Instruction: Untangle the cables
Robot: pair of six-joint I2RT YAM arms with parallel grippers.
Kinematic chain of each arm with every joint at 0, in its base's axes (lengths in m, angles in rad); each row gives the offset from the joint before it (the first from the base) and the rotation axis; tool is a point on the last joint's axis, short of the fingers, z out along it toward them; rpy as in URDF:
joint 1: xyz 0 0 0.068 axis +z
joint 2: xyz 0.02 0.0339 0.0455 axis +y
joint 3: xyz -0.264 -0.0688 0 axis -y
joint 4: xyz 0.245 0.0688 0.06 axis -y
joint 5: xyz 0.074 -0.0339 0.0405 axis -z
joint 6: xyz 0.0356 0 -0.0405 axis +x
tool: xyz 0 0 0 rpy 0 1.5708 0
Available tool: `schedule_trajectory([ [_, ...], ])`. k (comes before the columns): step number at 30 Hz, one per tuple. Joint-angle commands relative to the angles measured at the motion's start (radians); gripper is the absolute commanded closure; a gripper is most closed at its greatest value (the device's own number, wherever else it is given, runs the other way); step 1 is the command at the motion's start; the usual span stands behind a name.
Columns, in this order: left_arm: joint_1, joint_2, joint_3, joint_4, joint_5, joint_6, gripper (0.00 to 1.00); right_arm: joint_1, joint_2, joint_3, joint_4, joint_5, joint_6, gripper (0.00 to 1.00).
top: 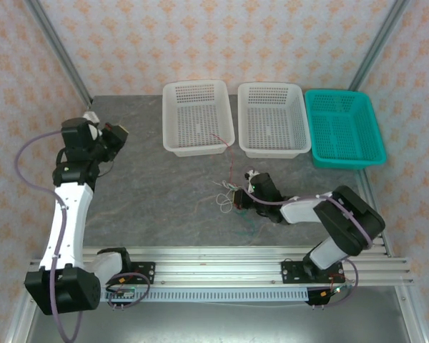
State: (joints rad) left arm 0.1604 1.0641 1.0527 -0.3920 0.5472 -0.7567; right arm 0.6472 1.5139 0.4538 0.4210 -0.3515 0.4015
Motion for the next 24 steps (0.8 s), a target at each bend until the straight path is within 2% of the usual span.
schedule_trajectory([
  [1,-0.123,-0.007,-0.063,0.044,-0.017,0.094,1.00,0.008,-0.122,0.023,-0.134,0.018,-0.053,1.00],
  [7,-0.198,-0.070,-0.165,0.052,0.028,0.165,1.00,0.009,-0.310,-0.013,-0.152,-0.021,-0.177,1.00],
  [10,-0.262,-0.111,-0.168,0.050,0.031,0.187,0.90,0.009,-0.401,-0.028,-0.190,-0.030,-0.219,1.00],
  [12,-0.328,-0.130,-0.164,0.059,0.028,0.179,0.80,0.011,-0.451,-0.041,-0.197,-0.052,-0.241,1.00],
  [14,-0.405,-0.138,-0.157,0.072,0.009,0.160,0.64,0.013,-0.503,-0.047,-0.207,-0.070,-0.262,1.00],
  [19,-0.557,-0.081,-0.112,0.095,-0.036,0.133,0.44,0.025,-0.602,-0.051,-0.213,-0.093,-0.314,1.00],
  [22,-0.644,-0.023,-0.080,0.133,-0.047,0.134,0.26,0.034,-0.621,-0.058,-0.205,-0.098,-0.352,1.00],
  [24,-0.685,0.012,-0.074,0.177,-0.049,0.118,0.19,0.039,-0.617,-0.055,-0.203,-0.106,-0.368,1.00],
])
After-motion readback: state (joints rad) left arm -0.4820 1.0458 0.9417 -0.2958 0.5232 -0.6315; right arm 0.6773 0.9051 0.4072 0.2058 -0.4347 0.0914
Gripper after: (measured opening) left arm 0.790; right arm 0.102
